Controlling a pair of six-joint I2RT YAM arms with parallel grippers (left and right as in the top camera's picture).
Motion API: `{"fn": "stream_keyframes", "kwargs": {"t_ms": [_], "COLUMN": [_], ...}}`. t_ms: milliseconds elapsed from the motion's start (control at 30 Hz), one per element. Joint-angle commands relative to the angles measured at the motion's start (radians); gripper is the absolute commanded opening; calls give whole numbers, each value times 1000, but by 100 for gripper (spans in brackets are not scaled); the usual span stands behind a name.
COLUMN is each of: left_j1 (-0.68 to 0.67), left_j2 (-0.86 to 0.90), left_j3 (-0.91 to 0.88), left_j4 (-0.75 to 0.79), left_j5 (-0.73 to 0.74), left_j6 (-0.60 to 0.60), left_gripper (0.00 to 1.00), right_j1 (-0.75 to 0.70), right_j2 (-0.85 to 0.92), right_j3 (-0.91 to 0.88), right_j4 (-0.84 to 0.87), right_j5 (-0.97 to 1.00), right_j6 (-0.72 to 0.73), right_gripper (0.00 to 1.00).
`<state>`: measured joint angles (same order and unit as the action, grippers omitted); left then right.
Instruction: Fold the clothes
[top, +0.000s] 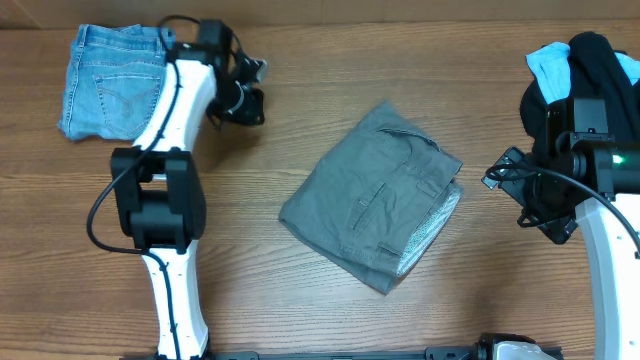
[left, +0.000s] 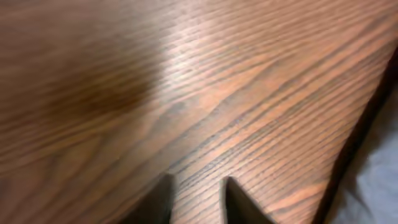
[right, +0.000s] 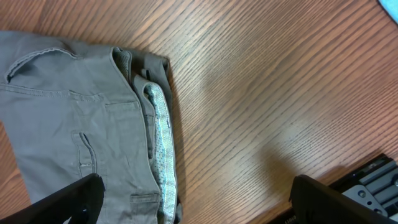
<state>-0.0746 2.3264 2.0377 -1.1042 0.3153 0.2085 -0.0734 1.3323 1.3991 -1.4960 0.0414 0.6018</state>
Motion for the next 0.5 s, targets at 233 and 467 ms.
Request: {"fn": "stream_keyframes", "kwargs": {"t_ms": [233,467], "left_j1": [-57,-180], "left_j2": [8,8], "left_j3": [-12,-99], "left_j4": [-137,-79], "left_j5": [384,381], "left_j6": [298,301], "left_gripper": [100,100], "right_j1": [-6,-6], "right_j2": [3,5], "right_j3": [21,20], "right_j4": [21,19], "right_j5": [10,10], "right_j6": [-4,-4], "right_gripper": [100,100]}}
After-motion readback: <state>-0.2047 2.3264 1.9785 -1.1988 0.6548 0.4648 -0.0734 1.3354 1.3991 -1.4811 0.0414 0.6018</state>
